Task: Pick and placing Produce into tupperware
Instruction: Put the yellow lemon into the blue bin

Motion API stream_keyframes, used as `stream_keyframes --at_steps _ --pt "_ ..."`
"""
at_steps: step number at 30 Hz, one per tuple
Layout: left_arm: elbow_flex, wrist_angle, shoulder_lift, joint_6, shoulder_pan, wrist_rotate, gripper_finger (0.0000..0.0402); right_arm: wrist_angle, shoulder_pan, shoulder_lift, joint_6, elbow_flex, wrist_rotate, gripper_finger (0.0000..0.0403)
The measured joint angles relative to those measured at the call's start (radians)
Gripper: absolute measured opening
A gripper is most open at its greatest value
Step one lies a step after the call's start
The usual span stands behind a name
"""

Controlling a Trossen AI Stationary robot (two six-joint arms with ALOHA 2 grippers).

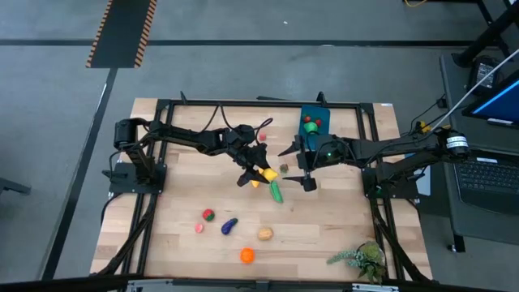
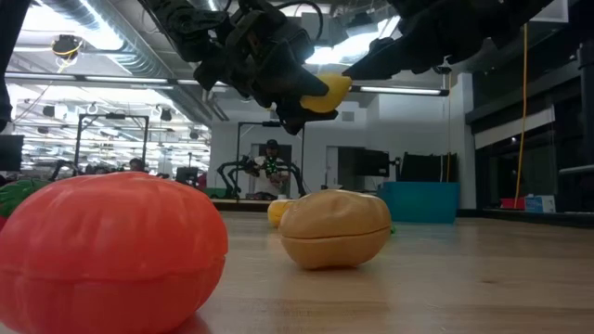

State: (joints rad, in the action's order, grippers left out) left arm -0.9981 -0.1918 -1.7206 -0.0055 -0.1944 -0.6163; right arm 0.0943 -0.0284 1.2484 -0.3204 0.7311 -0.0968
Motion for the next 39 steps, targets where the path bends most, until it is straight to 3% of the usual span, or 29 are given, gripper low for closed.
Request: stream_keyframes --at_steps 13,21,25,28,39 --pt "0.000 0.003 0.000 0.000 0.000 0.000 0.0190 -0.013 0.000 0.000 0.073 0.000 0.002 0.0381" --pt "0.000 0.005 0.000 -0.009 -0.003 0.000 0.0190 -0.011 0.057 0.028 -0.215 0.000 0.003 0.0381" --pt "0.000 0.005 0.000 -0.012 -0.003 0.000 0.0190 0.001 0.087 0.085 -0.346 0.000 0.097 0.0381" --pt "0.000 0.005 0.000 -0.018 -0.004 0.000 0.0190 0.060 0.097 0.129 -0.379 0.000 0.176 0.0381" --pt "0.000 0.005 0.000 -0.021 -0.004 -0.007 0.0190 0.201 0.108 0.202 -0.422 0.000 0.183 0.0381"
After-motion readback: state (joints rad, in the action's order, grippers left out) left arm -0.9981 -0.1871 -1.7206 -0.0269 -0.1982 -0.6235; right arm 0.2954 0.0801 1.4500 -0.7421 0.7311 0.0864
